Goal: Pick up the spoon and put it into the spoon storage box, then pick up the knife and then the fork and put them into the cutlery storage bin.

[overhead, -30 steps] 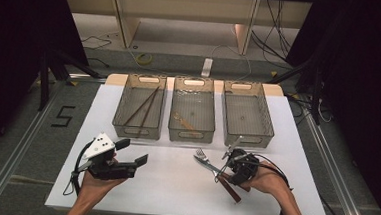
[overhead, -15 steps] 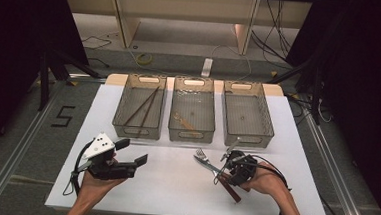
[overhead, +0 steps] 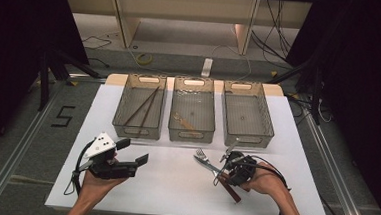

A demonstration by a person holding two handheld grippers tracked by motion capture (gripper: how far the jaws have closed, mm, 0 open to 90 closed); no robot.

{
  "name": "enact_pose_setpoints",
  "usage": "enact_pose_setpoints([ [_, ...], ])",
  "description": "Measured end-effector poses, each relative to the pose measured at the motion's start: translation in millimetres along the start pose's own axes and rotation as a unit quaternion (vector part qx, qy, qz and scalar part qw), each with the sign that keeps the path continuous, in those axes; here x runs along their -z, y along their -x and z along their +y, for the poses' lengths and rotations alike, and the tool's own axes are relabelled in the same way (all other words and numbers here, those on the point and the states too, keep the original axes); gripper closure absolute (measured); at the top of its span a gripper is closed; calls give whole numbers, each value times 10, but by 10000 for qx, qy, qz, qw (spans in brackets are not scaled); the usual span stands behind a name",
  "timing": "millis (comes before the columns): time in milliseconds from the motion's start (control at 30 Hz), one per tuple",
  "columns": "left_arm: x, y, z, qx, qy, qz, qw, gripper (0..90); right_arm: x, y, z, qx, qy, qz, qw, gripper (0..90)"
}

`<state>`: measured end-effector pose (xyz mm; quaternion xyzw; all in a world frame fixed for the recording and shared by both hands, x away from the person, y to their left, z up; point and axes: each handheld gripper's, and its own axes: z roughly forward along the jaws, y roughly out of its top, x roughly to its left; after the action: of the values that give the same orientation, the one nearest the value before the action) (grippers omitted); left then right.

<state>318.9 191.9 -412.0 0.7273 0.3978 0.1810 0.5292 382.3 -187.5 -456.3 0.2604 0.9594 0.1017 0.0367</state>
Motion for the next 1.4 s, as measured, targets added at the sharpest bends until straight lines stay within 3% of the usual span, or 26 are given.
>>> enact_pose_setpoints([
  [600, 11, 7, -2, -24, 2, -4, 10000, 157, -6, -14, 68, 106, -194, -59, 9997, 765],
  [967, 23, 21, -6, -58, -9, 14, 10000, 157, 18, -4, 41, 370, -63, -97, 9992, 771],
  [1400, 32, 21, -3, -73, 6, -5, 10000, 157, 110, 18, 21, 255, 219, -187, 9993, 772],
])
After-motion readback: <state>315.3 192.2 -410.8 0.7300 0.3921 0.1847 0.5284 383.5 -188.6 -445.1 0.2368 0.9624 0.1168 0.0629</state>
